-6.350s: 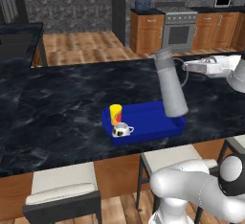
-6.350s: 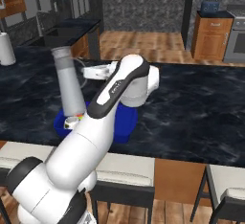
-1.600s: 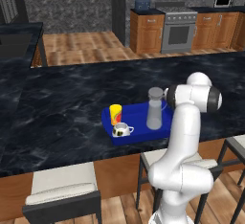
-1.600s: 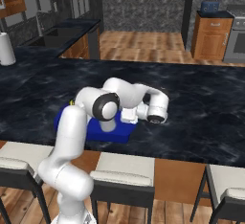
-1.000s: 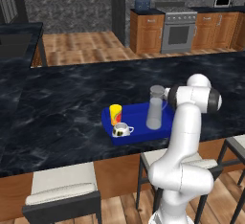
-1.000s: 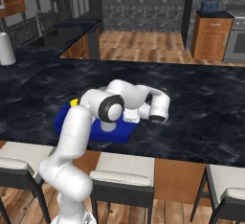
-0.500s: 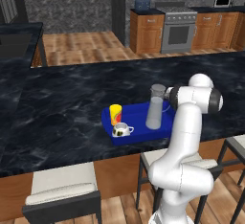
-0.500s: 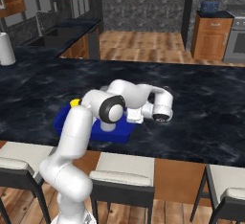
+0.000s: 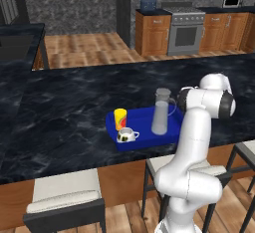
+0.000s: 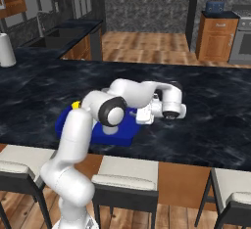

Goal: There is a tray on the dining counter. Grab the cup, mug, and pitcher and place them on the tray. The pitcher may be placed next to the tray if it cannot fit the tray.

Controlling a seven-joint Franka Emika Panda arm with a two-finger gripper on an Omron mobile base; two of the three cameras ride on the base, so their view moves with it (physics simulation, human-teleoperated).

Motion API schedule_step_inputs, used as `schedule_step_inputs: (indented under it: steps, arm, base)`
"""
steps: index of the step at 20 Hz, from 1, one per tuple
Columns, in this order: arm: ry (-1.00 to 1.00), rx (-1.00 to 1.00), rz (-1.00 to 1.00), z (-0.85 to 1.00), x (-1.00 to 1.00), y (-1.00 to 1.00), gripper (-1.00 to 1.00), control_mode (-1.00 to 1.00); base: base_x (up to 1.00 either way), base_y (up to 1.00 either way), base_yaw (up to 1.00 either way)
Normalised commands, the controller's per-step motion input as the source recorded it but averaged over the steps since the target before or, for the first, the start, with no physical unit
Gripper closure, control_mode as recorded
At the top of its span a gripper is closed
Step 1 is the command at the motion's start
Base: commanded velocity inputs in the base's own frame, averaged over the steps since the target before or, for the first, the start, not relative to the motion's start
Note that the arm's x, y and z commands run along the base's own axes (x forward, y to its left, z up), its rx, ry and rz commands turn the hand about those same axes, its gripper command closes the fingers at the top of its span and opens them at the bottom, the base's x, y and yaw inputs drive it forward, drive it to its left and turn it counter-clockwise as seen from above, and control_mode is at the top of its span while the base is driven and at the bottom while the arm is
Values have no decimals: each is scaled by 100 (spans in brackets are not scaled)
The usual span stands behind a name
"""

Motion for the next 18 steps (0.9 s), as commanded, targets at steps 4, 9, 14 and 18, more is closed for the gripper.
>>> schedule_step_inputs:
  steps: [4,9,14,18]
  arm:
    - [-4,-22,-16,23,15,-41,-100,-100]
    - [-23,-29,-7,44,-10,-29,-100,-100]
    - [-40,-36,-1,46,-49,-9,-100,-100]
    - [-48,-40,0,23,-92,0,-100,-100]
  base:
    - [0,0,0]
    - [0,0,0]
    - [0,0,0]
    - [0,0,0]
